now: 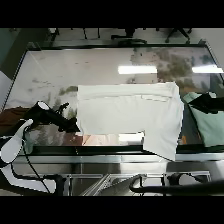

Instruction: Fold the shirts.

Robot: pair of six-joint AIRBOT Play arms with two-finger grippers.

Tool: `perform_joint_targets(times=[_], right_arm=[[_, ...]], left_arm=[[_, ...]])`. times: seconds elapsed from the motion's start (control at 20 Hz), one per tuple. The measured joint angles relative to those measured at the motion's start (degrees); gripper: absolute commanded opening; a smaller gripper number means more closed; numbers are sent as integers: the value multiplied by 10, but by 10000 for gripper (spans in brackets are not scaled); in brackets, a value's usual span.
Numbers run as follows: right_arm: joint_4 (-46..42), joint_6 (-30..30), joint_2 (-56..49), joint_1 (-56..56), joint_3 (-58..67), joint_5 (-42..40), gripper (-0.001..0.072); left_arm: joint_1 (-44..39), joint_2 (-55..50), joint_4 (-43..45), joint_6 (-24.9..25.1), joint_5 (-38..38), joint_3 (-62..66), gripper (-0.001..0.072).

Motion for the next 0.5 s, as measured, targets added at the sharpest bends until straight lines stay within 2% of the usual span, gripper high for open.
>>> perform_joint_targets(times=[0.1, 0.2, 0.5], right_arm=[[-30, 20, 26, -1, -35, 2, 388], [-71, 47, 49, -1, -65, 9, 511], [-149, 105, 75, -1, -165, 14, 501]], left_arm=[[2, 8, -35, 18, 7, -9, 15], [8, 18, -54, 29, 20, -14, 15], [47, 45, -76, 46, 33, -18, 15]])
